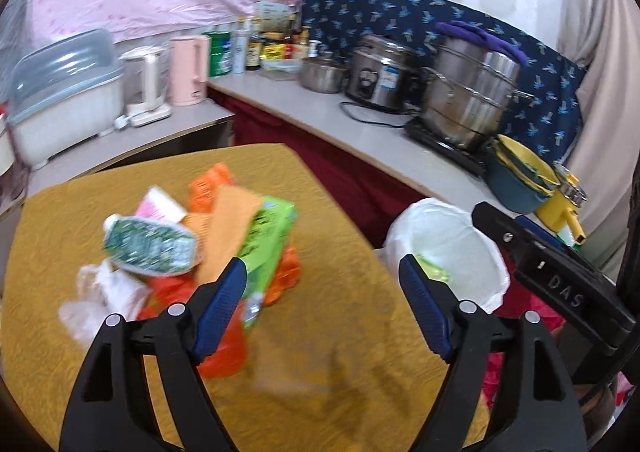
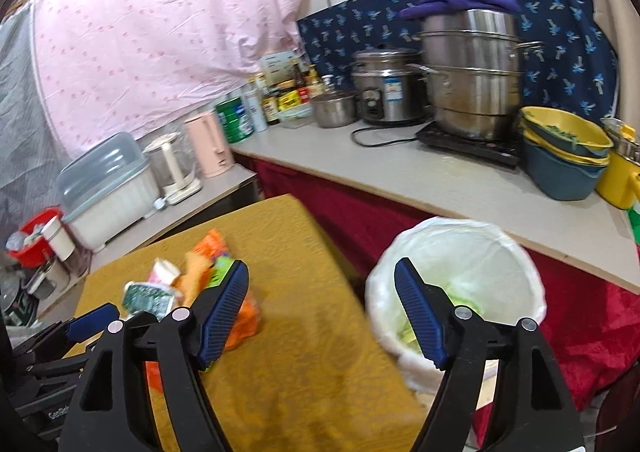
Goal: Collect trash
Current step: 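Move both open tools back over the trash pile, then grasp the clear plastic bag with the left tool while the right tool grasps the red plastic bag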
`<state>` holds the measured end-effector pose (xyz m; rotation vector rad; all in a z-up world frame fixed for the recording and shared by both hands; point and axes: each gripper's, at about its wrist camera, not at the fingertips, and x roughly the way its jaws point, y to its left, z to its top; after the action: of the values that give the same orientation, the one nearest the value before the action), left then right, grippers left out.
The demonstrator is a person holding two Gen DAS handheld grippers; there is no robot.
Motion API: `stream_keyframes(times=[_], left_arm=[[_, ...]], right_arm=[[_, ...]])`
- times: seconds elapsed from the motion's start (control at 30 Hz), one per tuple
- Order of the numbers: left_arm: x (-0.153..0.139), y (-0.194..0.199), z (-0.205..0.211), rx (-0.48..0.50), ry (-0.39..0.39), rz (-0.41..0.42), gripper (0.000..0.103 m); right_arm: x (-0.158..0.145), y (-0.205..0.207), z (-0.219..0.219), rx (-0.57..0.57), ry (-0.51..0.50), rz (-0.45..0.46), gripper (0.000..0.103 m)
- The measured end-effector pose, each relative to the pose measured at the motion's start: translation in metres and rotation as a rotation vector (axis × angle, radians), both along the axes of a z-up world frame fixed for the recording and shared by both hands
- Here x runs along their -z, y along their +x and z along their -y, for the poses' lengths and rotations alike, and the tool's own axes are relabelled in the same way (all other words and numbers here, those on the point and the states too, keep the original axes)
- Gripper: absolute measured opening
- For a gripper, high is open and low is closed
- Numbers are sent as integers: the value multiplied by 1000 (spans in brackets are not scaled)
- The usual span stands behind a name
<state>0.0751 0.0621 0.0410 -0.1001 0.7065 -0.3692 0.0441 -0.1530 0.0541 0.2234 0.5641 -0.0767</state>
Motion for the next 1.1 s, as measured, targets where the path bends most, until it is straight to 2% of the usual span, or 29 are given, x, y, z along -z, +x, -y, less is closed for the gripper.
stream_keyframes(times=[0.23, 0.47, 0.53, 0.83, 1.1], left_arm=[[21, -8, -78, -145, 11, -62, 76], [42, -11, -141, -268, 39, -97, 88], [51, -10, -156, -288, 39, -121, 89], [87, 5, -196, -337, 18, -198, 90], [110, 27, -201, -340, 6, -243, 90]], right_arm=[[25, 6, -77, -146, 12, -63, 73], [61, 16, -139, -245, 9, -140, 73], [70, 20, -150, -255, 2, -154, 73], [106, 41, -176, -262, 19, -234, 73], [121, 56, -190, -271, 12, -270, 73]])
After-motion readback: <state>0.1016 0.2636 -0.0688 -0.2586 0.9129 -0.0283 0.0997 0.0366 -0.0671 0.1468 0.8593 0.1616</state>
